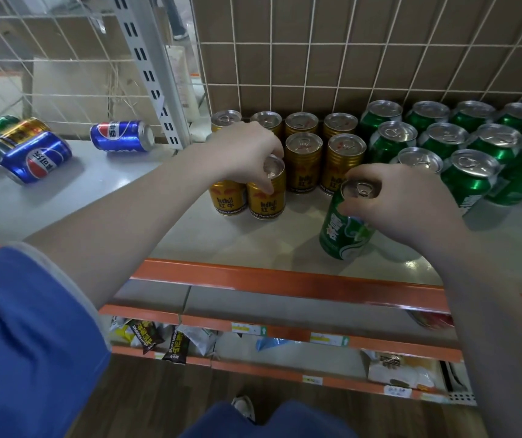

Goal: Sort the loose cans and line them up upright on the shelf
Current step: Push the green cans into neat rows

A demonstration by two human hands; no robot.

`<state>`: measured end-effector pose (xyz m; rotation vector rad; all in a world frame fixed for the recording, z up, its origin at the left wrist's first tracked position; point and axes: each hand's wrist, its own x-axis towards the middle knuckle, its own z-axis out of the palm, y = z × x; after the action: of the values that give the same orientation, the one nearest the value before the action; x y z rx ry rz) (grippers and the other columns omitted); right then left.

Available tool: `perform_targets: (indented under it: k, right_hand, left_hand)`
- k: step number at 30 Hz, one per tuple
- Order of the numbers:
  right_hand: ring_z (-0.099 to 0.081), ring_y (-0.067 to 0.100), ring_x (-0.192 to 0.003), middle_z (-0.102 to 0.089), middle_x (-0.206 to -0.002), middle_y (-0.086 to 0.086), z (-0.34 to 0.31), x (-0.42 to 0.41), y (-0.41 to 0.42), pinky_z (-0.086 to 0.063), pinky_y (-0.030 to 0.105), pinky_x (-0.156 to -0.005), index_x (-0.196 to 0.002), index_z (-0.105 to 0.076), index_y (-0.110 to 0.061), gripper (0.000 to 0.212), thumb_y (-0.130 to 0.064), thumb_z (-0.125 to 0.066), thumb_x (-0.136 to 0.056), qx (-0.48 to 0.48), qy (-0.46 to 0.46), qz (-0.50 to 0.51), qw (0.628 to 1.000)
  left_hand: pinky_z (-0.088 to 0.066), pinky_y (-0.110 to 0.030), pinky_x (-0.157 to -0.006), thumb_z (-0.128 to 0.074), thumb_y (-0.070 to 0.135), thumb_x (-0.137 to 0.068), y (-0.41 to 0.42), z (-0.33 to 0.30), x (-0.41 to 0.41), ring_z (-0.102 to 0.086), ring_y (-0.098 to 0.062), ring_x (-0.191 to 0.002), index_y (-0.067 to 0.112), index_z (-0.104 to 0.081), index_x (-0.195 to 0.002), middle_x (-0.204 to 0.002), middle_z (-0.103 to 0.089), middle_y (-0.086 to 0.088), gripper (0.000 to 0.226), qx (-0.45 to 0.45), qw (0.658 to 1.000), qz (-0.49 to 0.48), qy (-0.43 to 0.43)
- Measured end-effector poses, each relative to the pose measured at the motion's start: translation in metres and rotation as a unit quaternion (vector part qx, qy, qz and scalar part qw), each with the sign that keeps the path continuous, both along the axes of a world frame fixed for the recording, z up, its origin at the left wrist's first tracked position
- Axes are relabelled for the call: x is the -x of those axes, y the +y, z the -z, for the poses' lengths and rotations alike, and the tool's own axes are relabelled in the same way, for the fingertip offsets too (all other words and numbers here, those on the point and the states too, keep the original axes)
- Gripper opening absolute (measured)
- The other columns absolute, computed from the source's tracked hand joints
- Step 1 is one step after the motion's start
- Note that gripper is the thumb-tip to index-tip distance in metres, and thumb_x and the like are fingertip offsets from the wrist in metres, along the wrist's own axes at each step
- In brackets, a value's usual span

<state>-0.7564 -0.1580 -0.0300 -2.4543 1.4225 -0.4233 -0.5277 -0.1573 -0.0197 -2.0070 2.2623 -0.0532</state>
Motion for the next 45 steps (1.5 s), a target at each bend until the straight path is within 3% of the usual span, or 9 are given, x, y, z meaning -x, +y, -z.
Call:
perform_targets:
  k: [5,9,14,16,21,26,33,40,45]
  right_hand:
    - [-0.054,0.029,-0.100,-0.065,-0.104,0.007,0.000,-0.001,0.000,-0.046,0.036,-0.072,-0.109,-0.065,-0.031,0.033,-0.038,-0.065,-0.077,0.004,0.002,0.001,1.000]
    - [-0.054,0.029,-0.101,-0.064,-0.104,0.006,-0.001,-0.002,0.001,-0.047,0.038,-0.073,-0.109,-0.065,-0.031,0.032,-0.038,-0.065,-0.078,0.003,0.001,0.001,1.000]
    - [-0.054,0.028,-0.100,-0.065,-0.103,0.005,-0.003,-0.002,0.003,-0.049,0.040,-0.076,-0.109,-0.065,-0.033,0.034,-0.039,-0.066,-0.076,-0.001,-0.009,0.008,1.000]
    - [-0.055,0.027,-0.098,-0.065,-0.099,0.003,-0.005,-0.001,0.005,-0.049,0.040,-0.074,-0.105,-0.065,-0.035,0.031,-0.039,-0.066,-0.075,0.000,-0.014,0.011,1.000]
    - [-0.056,0.025,-0.094,-0.065,-0.101,0.000,-0.016,0.007,0.015,-0.050,0.039,-0.076,-0.104,-0.066,-0.034,0.031,-0.037,-0.068,-0.073,-0.003,-0.017,0.042,0.999]
    - [-0.055,0.022,-0.099,-0.065,-0.110,-0.002,-0.023,0.025,0.028,-0.047,0.034,-0.079,-0.113,-0.065,-0.032,0.041,-0.036,-0.070,-0.073,-0.004,-0.012,0.100,0.995]
    - [-0.052,0.018,-0.091,-0.060,-0.095,-0.004,-0.026,0.070,0.038,-0.042,0.032,-0.076,-0.109,-0.067,-0.030,0.036,-0.033,-0.072,-0.074,-0.003,-0.016,0.154,0.988]
    - [-0.051,0.014,-0.091,-0.064,-0.101,-0.005,-0.018,0.141,0.013,-0.042,0.031,-0.078,-0.106,-0.068,-0.031,0.034,-0.035,-0.072,-0.072,0.000,-0.036,0.120,0.992]
    - [-0.053,0.014,-0.094,-0.062,-0.105,-0.009,-0.020,0.193,-0.019,-0.044,0.031,-0.078,-0.115,-0.065,-0.032,0.042,-0.036,-0.070,-0.074,-0.001,-0.018,0.060,0.998]
  left_hand:
    - [-0.046,-0.035,-0.066,-0.071,0.041,-0.077,0.008,0.010,0.002,-0.053,-0.026,-0.106,0.026,-0.054,-0.126,-0.116,-0.054,-0.003,0.054,0.018,1.000,-0.009,-0.013]
    - [-0.046,-0.038,-0.077,-0.067,0.042,-0.081,0.015,0.015,0.002,-0.046,-0.026,-0.113,0.027,-0.048,-0.133,-0.124,-0.047,-0.006,0.058,0.030,0.999,-0.022,0.001]
    - [-0.042,-0.037,-0.078,-0.063,0.039,-0.085,0.025,0.018,0.006,-0.043,-0.028,-0.115,0.023,-0.047,-0.134,-0.128,-0.047,-0.008,0.054,0.055,0.998,-0.019,-0.026]
    - [-0.042,-0.038,-0.082,-0.061,0.032,-0.087,0.033,0.025,0.010,-0.043,-0.029,-0.116,0.018,-0.051,-0.131,-0.128,-0.048,-0.010,0.047,0.100,0.994,-0.028,-0.015]
    - [-0.050,-0.040,-0.076,-0.061,0.010,-0.079,0.058,0.057,0.028,-0.057,-0.032,-0.099,0.007,-0.065,-0.108,-0.106,-0.064,-0.012,0.030,0.272,0.954,-0.019,0.122]
    - [-0.049,-0.040,-0.085,-0.065,0.014,-0.080,0.066,0.076,0.050,-0.053,-0.033,-0.113,0.008,-0.066,-0.109,-0.120,-0.058,-0.017,0.030,0.265,0.952,-0.049,0.147]
    - [-0.044,-0.046,-0.095,-0.071,0.016,-0.072,0.070,0.087,0.080,-0.051,-0.039,-0.121,0.006,-0.064,-0.115,-0.127,-0.056,-0.021,0.044,0.298,0.943,-0.039,0.142]
    - [-0.047,-0.048,-0.091,-0.077,0.019,-0.068,0.063,0.111,0.145,-0.054,-0.042,-0.113,0.001,-0.063,-0.111,-0.119,-0.059,-0.023,0.048,0.254,0.951,-0.111,0.135]
    - [-0.042,-0.050,-0.096,-0.067,0.022,-0.081,0.053,0.126,0.212,-0.043,-0.040,-0.125,0.005,-0.056,-0.120,-0.127,-0.053,-0.020,0.044,0.218,0.934,-0.222,0.178]
